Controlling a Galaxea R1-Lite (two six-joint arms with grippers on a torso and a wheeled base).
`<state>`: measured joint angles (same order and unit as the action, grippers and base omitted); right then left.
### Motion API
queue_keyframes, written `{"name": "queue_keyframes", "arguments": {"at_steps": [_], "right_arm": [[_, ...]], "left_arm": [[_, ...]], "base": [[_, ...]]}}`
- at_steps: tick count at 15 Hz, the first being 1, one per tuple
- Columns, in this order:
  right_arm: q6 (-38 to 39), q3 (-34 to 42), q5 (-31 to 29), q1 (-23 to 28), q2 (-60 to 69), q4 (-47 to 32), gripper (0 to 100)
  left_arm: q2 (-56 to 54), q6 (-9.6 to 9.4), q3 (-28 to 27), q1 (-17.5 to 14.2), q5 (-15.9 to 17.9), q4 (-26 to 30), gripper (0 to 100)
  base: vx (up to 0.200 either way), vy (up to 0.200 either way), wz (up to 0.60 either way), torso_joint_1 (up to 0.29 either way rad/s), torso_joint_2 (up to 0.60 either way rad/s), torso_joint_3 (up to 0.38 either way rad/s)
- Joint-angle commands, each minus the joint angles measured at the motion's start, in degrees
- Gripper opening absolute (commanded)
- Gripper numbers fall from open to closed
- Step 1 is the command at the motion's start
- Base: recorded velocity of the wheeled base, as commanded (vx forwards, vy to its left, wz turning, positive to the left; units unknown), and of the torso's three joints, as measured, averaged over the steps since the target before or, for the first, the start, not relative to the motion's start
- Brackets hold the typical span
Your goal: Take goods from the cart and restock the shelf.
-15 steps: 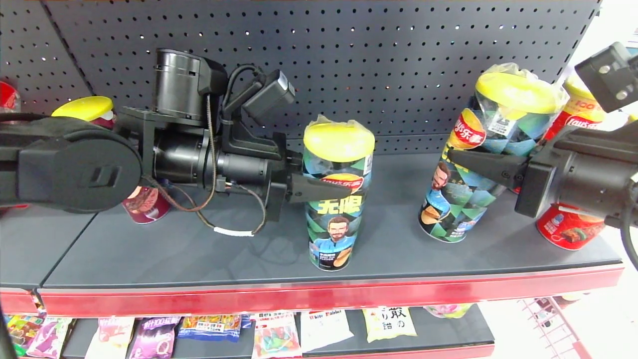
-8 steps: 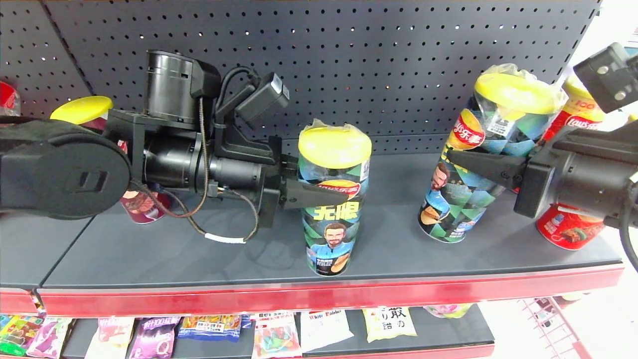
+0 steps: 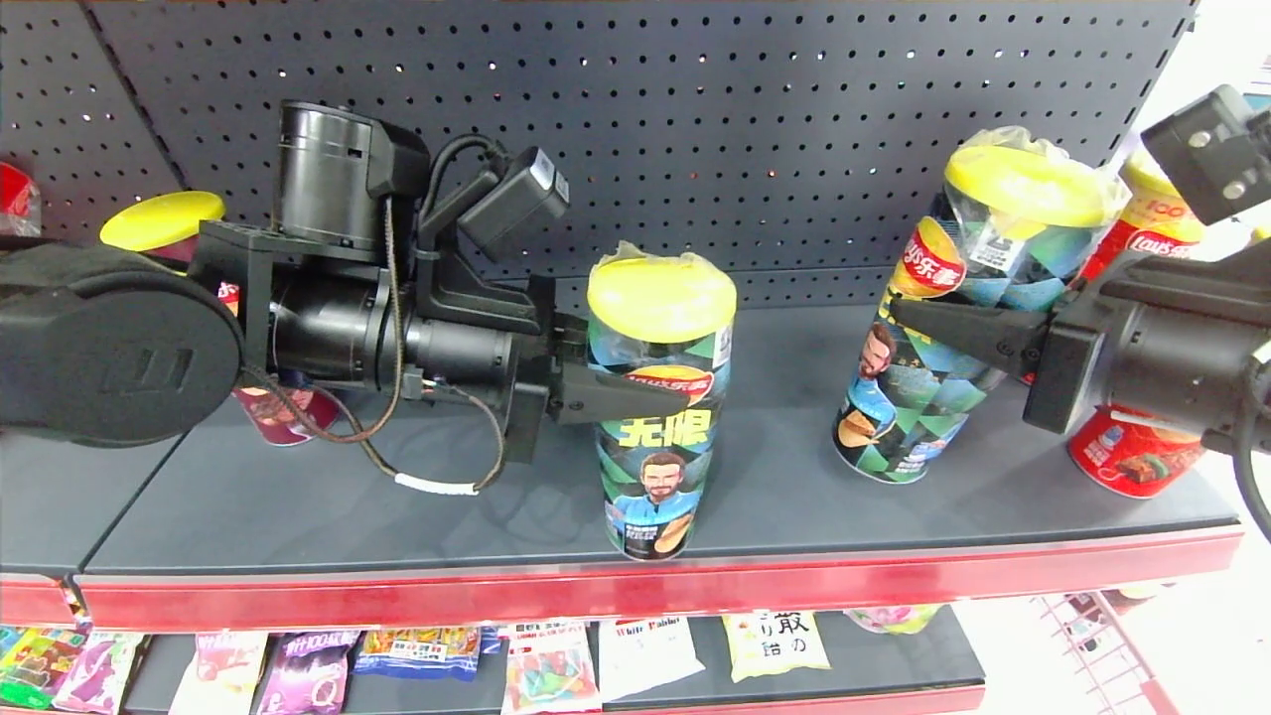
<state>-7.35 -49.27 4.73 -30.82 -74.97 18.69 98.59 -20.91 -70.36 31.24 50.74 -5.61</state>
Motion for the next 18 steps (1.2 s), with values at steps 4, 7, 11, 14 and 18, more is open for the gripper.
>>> {"name": "queue_keyframes", "arguments": {"at_steps": [4, 7, 11, 14, 18], "right_arm": [[-0.03, -0.03, 0.02, -0.03, -0.17, 0.03, 0], [-0.03, -0.12, 0.02, -0.03, -0.26, 0.03, 0], [-0.03, -0.47, 0.02, -0.03, -0.79, 0.03, 0], [-0.03, -2.49, 0.02, -0.30, -2.64, 0.03, 0], [-0.12, -10.32, 0.72, -1.61, -11.07, 0.03, 0]], "left_arm": [[-0.50, -0.27, 2.07, -0.04, -0.11, -0.19, 0], [-0.59, -0.27, 2.60, -0.31, -0.11, -0.19, 0], [-0.59, -0.27, 2.60, -0.31, -0.20, -0.28, 0], [-0.76, -0.01, 2.69, -0.39, -0.29, -0.19, 100], [-4.72, -0.01, 6.38, -2.86, -0.73, -0.19, 100]], "base": [[0.000, 0.000, 0.00, 0.000, 0.00, 0.000], [0.000, 0.000, 0.00, 0.000, 0.00, 0.000], [0.000, 0.000, 0.00, 0.000, 0.00, 0.000], [0.000, 0.000, 0.00, 0.000, 0.00, 0.000], [0.000, 0.000, 0.00, 0.000, 0.00, 0.000]]}}
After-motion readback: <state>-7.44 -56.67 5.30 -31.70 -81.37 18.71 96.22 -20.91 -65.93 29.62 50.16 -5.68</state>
